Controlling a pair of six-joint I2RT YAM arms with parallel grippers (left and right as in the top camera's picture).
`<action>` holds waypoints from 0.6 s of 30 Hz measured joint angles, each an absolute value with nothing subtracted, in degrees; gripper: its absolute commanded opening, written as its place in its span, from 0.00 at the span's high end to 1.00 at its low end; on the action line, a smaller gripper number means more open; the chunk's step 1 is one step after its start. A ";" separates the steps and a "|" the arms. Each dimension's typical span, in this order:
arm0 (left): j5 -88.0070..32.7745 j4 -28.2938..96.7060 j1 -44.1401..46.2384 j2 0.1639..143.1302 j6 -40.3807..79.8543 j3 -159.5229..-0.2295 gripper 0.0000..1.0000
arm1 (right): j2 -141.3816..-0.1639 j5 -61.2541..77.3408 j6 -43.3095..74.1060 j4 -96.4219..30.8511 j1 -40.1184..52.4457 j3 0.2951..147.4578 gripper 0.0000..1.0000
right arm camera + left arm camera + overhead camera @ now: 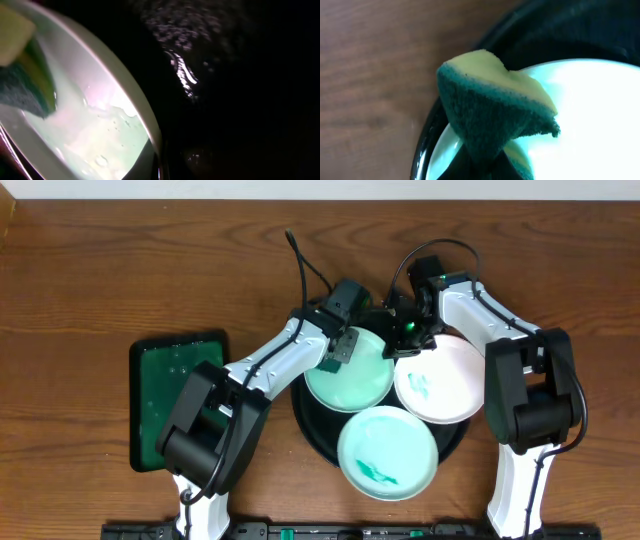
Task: Clean dirty plates on tray and stack at the side
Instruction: 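Scrub the mint-green plate surface with the sponge in the left gripper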
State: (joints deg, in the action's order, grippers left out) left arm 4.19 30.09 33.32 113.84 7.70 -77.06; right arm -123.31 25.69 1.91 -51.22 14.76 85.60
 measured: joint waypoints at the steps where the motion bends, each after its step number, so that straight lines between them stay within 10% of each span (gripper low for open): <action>1: 3.88 31.42 33.32 113.82 7.73 -77.25 0.93 | -123.33 25.87 1.83 -51.22 14.81 85.60 0.99; 18: -12.91 33.12 32.08 114.80 4.45 -77.12 0.93 | -123.35 26.15 0.73 -52.36 15.00 85.58 0.99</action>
State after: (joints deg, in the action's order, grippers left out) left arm -12.91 33.12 32.08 114.80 4.45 -77.12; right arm -123.35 26.15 0.73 -52.36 15.00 85.58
